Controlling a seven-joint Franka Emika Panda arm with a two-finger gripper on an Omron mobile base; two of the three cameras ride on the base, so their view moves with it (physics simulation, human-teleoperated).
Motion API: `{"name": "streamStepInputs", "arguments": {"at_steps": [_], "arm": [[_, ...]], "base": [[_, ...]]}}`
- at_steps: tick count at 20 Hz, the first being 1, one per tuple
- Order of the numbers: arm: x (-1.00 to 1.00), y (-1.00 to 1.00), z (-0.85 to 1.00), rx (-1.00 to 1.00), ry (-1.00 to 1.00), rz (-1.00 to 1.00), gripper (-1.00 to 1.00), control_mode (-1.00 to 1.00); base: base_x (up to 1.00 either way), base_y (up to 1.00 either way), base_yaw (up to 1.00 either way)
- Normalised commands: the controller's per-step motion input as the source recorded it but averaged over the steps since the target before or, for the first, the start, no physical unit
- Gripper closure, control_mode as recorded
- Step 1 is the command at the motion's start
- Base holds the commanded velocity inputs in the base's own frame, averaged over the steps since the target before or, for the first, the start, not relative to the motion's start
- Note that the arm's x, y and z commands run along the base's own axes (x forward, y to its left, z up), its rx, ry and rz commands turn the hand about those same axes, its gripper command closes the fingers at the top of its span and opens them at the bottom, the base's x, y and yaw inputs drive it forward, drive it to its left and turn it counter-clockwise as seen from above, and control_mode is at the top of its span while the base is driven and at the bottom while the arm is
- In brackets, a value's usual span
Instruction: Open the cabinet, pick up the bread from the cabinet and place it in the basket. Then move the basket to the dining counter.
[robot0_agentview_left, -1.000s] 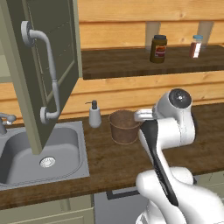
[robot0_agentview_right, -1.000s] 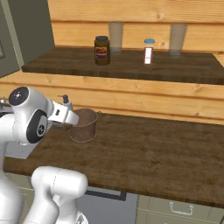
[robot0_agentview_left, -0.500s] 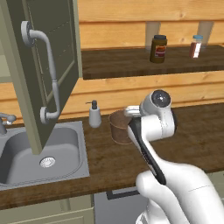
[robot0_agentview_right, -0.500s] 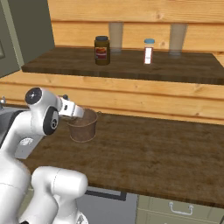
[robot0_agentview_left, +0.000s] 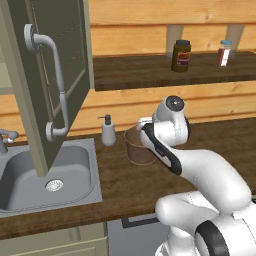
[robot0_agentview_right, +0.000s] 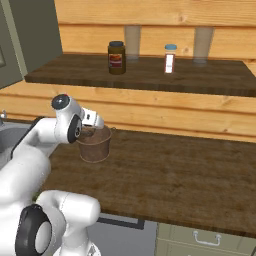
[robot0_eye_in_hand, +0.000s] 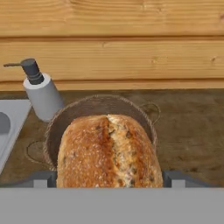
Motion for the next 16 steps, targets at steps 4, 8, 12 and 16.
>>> {"name": "streamStepInputs", "arguments": {"at_steps": [4,8,12,16], "arm": [[0.59,0.0,-0.42,0.0,0.21,0.09,1.0,-1.0],[0.37,0.0,-0.53,0.0,0.13,0.07,1.0,-1.0],[0.31,0.01,-0.52,0.0,0.12,0.06,1.0,-1.0],[0.28,0.03,-0.47,0.0,0.11,0.04,1.0,-1.0]], "base": [[0.0,0.0,0.0],[0.0,0.0,0.0],[0.0,0.0,0.0],[0.0,0.0,0.0]]}}
